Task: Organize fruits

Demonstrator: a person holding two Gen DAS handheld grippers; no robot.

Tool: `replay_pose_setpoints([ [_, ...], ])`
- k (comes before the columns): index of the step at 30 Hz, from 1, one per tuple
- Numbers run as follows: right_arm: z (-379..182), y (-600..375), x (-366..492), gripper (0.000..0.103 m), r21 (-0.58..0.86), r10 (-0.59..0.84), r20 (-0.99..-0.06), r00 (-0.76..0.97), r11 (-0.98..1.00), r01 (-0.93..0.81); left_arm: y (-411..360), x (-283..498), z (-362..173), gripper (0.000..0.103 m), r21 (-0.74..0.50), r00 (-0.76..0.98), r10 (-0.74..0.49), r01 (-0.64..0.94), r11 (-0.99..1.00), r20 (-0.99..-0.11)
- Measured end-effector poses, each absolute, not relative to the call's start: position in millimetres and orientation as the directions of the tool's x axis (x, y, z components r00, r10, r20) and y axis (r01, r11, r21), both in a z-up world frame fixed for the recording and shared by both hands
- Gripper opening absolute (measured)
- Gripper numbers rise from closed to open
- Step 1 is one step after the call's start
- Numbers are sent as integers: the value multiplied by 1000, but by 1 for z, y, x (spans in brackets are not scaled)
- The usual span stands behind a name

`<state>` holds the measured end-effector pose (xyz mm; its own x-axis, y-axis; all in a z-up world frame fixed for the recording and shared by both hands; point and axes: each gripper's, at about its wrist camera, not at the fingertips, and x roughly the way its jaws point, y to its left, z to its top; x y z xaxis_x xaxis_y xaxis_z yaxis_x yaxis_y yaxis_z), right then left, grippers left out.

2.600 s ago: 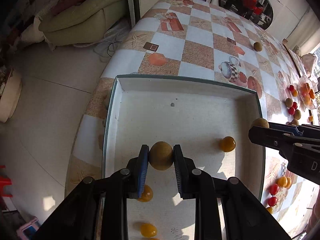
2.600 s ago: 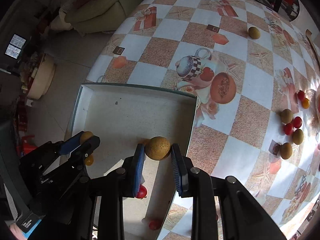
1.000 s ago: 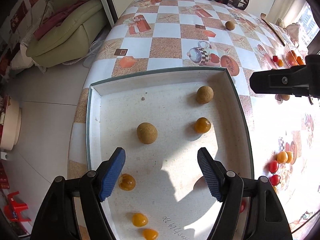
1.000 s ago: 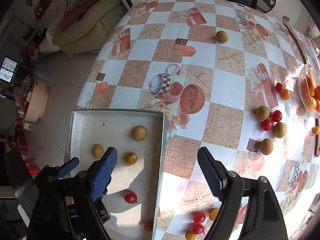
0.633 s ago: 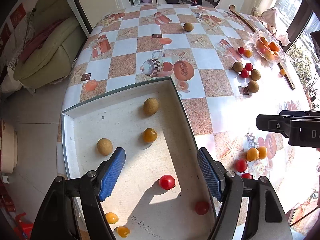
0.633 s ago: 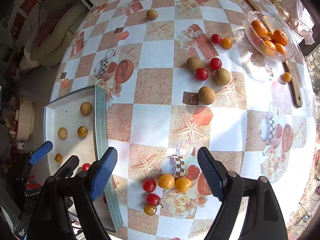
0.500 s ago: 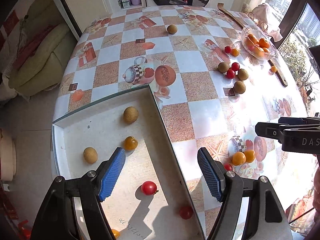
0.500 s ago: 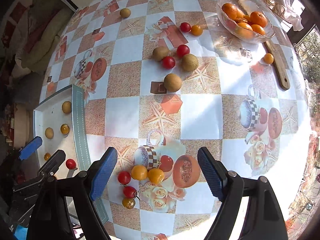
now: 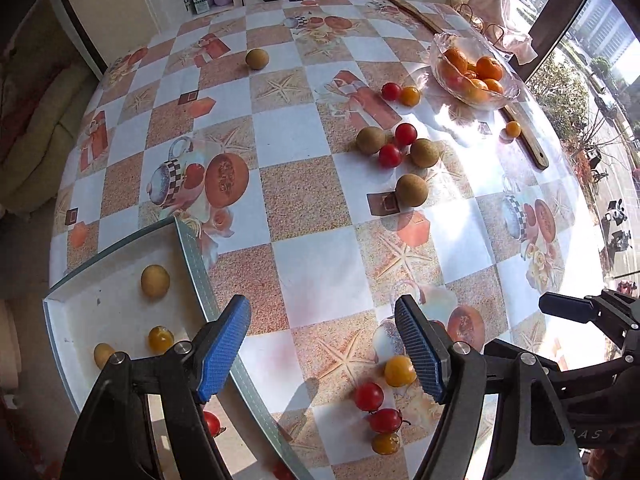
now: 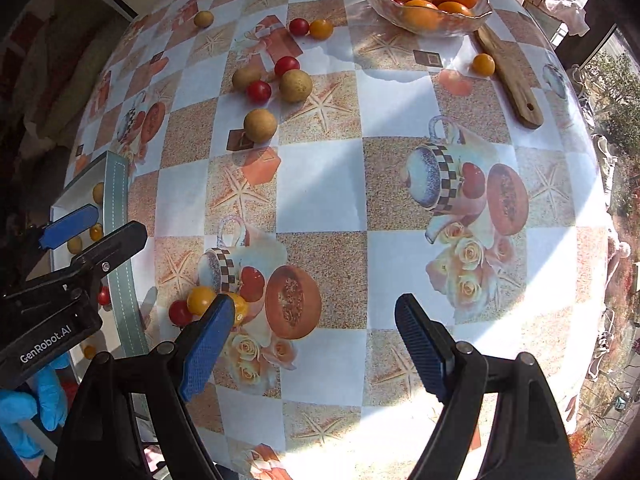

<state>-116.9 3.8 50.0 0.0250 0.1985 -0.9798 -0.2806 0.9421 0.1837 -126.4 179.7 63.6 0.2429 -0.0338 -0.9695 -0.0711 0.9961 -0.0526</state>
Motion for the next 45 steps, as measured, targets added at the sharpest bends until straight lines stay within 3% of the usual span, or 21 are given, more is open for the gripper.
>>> replay_pose_setpoints([
  [5,44,10,-136,85,203,225,-974,23,916,-347,171,-104,52,76,-93,244,-75,-62,994,-967],
  [12,29,20,-154,65,230,251,-968,-6,877,-423,151,-76,37,76,-111,246,-105,-11,994,-964],
  [17,24,17,-159,65,242,257,-966,-19,880,-408,136,-63,26,75,-106,246,-105,11,994,-963],
  [19,22,16,-160,65,251,264,-964,-23,881,-401,132,-59,23,65,-106,245,-106,14,994,-964],
  [26,18,21,-161,65,262,279,-960,-16,876,-404,125,-49,17,57,-84,250,-84,11,996,-965],
  [29,16,33,-160,64,264,290,-957,0,870,-416,127,-46,18,42,-63,263,-64,10,998,-963],
  [34,14,45,-164,51,278,318,-948,18,854,-439,143,-46,17,22,-86,272,-79,-13,996,-959],
  [38,10,60,-170,25,287,324,-946,4,842,-457,149,-47,16,18,-99,270,-91,-16,995,-959],
  [39,9,61,-170,25,288,325,-946,4,844,-452,150,-47,15,10,-101,266,-93,-17,995,-959],
  [45,10,41,-171,25,304,333,-943,0,862,-406,157,-57,23,10,-121,284,-108,-29,992,-953],
])
